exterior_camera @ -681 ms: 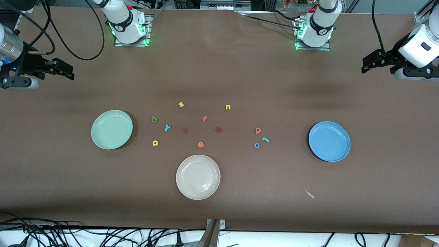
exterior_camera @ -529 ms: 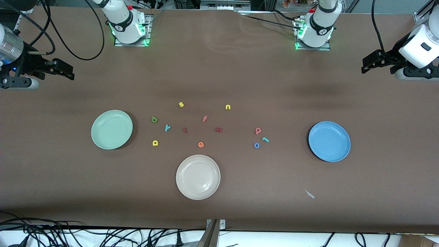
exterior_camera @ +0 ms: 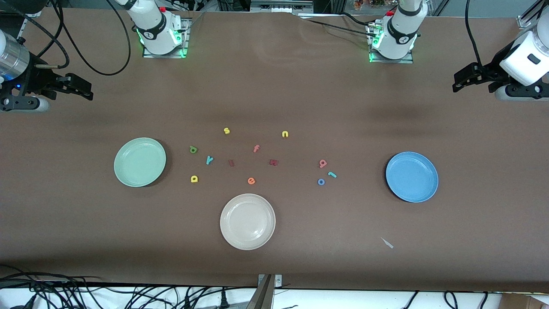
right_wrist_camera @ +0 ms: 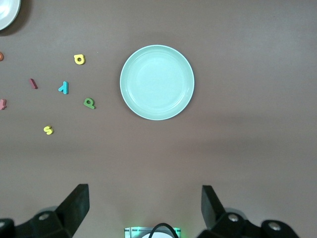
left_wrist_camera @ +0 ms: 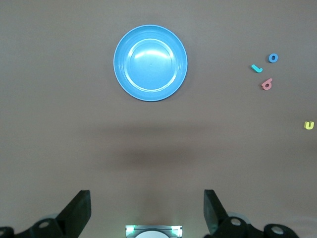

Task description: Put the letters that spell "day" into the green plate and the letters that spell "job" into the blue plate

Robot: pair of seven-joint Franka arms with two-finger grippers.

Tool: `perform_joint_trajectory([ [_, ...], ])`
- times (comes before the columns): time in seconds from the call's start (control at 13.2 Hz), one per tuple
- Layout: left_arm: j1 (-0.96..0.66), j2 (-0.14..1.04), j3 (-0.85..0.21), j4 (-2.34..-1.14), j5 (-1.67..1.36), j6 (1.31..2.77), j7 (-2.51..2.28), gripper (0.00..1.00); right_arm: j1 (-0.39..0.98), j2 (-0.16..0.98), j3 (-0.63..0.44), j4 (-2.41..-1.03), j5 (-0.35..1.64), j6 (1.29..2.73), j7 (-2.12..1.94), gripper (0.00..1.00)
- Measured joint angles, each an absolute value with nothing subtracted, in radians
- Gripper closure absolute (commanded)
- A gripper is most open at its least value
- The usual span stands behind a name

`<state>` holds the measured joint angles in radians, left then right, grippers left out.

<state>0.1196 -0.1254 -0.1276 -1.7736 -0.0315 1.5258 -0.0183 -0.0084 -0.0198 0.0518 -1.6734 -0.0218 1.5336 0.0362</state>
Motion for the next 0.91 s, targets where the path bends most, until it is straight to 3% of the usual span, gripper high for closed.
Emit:
perform_joint_trajectory([
  [0.91,0.120,-0.124,-0.128,-1.754,-0.031,1.526,-0.019,0.00,-0.008,-0.020,0.052,-1.673,-0.022,1.533,0.036,0.00],
])
